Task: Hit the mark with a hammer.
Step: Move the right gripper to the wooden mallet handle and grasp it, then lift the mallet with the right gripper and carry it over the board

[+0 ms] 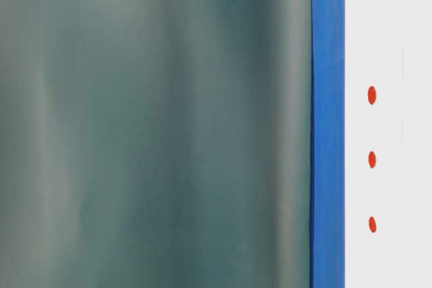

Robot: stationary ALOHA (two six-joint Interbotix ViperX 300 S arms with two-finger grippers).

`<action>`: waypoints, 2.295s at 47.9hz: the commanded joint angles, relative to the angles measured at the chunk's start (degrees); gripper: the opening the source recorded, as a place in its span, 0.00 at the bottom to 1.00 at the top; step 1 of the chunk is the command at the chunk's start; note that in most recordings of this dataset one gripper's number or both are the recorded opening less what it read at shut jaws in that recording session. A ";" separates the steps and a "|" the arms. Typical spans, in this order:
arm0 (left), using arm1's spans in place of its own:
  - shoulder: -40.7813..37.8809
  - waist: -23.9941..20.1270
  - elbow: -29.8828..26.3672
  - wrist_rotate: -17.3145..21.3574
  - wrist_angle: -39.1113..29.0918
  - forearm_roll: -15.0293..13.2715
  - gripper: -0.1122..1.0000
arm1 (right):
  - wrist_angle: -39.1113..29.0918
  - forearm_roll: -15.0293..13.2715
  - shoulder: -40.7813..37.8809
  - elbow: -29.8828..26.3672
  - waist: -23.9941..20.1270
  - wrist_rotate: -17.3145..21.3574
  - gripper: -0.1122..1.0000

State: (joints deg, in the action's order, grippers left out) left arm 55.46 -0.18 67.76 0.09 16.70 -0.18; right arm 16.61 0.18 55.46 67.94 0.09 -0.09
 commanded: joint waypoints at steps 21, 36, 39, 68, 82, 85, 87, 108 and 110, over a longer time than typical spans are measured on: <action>-0.26 0.09 -1.14 -0.88 0.26 -0.35 0.10 | -4.13 1.93 -12.92 -6.94 -11.78 0.70 0.04; -0.26 0.09 -1.05 -0.88 0.26 -0.26 0.10 | -2.11 3.60 -26.98 -11.69 -13.36 6.33 0.09; -0.26 0.09 -1.05 -0.88 0.18 -0.35 0.10 | -1.67 3.60 -30.06 -12.92 -13.54 7.82 0.15; -0.44 0.09 -0.26 -0.97 -0.53 -0.35 0.10 | 14.24 13.97 -65.21 -25.93 -17.40 11.25 0.90; -0.62 0.09 0.44 -0.97 -0.53 -0.26 0.10 | 14.24 18.28 -74.00 -29.36 -18.72 11.16 0.90; -0.62 0.09 0.44 -0.97 -0.53 -0.35 0.10 | 14.24 18.98 -74.71 -29.53 -18.72 11.07 0.90; -0.62 0.09 0.44 -0.97 -0.53 -0.35 0.10 | 14.33 19.25 -75.06 -29.62 -18.72 10.90 0.90; -0.18 0.09 0.53 -0.97 -0.62 -0.26 0.10 | 13.27 19.07 -75.23 -30.06 -18.90 9.32 0.26; -0.18 0.09 0.53 -0.97 -0.62 -0.35 0.10 | 13.18 19.07 -75.15 -30.23 -18.98 9.32 0.19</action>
State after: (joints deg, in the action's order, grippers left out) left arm 55.37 -0.18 68.91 -0.70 15.82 -0.44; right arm 29.97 19.34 -20.48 38.76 -18.54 9.23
